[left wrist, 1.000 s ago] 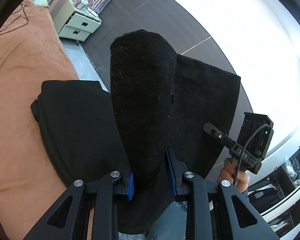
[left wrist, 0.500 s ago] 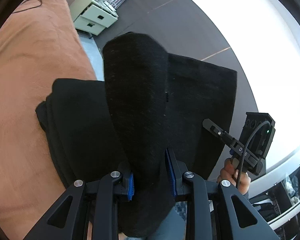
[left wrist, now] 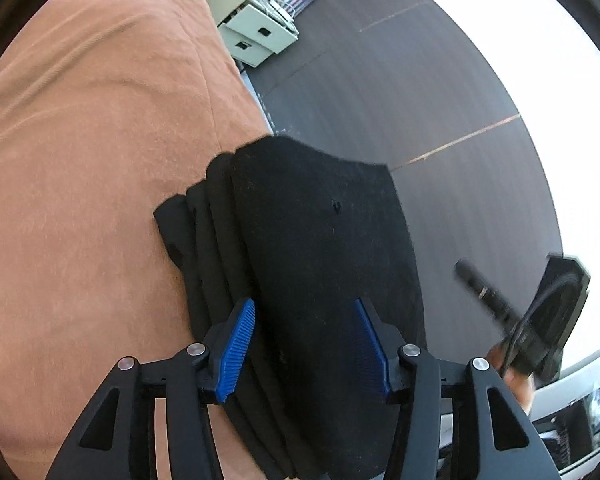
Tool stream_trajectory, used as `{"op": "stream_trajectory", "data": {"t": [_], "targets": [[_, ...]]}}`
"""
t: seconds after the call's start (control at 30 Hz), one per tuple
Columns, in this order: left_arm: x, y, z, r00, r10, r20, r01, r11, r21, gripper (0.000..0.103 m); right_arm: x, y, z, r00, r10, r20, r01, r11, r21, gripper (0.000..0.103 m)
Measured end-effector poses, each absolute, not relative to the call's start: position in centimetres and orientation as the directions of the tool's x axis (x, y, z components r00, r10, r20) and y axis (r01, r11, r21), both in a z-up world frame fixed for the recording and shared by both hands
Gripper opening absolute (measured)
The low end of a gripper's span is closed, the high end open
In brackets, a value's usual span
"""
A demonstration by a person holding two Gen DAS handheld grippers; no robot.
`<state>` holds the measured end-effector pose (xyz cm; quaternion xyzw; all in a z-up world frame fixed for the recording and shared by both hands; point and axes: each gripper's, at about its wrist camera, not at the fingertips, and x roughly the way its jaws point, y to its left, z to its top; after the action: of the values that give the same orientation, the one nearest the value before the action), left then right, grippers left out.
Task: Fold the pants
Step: 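Carry the trousers onto the folded clothes stack and lower them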
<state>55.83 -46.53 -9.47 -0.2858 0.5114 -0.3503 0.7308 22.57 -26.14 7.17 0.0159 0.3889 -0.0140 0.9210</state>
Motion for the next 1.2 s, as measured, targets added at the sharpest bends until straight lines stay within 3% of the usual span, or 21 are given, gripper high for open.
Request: {"op": "stream_trajectory", "data": {"t": [0.07, 0.17, 0.27, 0.57, 0.7, 0.97, 1.2], "targets": [[56.1, -46.6, -9.6, 0.232, -0.807, -0.543, 0.215, 0.587, -0.781, 0.05, 21.5, -26.4, 6.2, 0.669, -0.007, -0.744, 0.035, 0.999, 0.022, 0.035], [56.4, -47.1, -9.9, 0.208, -0.801, -0.562, 0.203, 0.597, -0.776, 0.032, 20.6, -26.9, 4.9, 0.634, -0.003, -0.773, 0.064, 0.997, 0.049, 0.035], [57.6, -47.8, -9.1, 0.217, -0.801, -0.558, 0.219, 0.597, -0.772, 0.027, 20.6, -27.3, 4.2, 0.609, -0.008, -0.793, 0.106, 0.992, 0.071, 0.031], [56.5, -47.6, -8.3, 0.244, -0.767, -0.593, 0.201, 0.639, -0.743, 0.027, 24.8, -31.0, 4.6, 0.587, -0.022, -0.809, 0.199, 0.973, 0.117, 0.029], [56.1, -47.0, -8.5, 0.251, -0.761, -0.598, 0.183, 0.644, -0.743, 0.027, 28.5, -30.3, 3.7, 0.555, -0.071, -0.829, 0.22, 0.973, 0.064, 0.027], [57.3, -47.3, -9.5, 0.247, -0.756, -0.607, 0.171, 0.65, -0.74, 0.027, 33.2, -30.3, 2.4, 0.493, -0.09, -0.865, 0.258, 0.965, 0.047, 0.015], [58.7, -48.3, -9.8, 0.237, -0.752, -0.616, 0.146, 0.654, -0.742, 0.028, 35.3, -29.9, 2.4, 0.467, -0.118, -0.876, 0.283, 0.959, 0.022, 0.014]]}}
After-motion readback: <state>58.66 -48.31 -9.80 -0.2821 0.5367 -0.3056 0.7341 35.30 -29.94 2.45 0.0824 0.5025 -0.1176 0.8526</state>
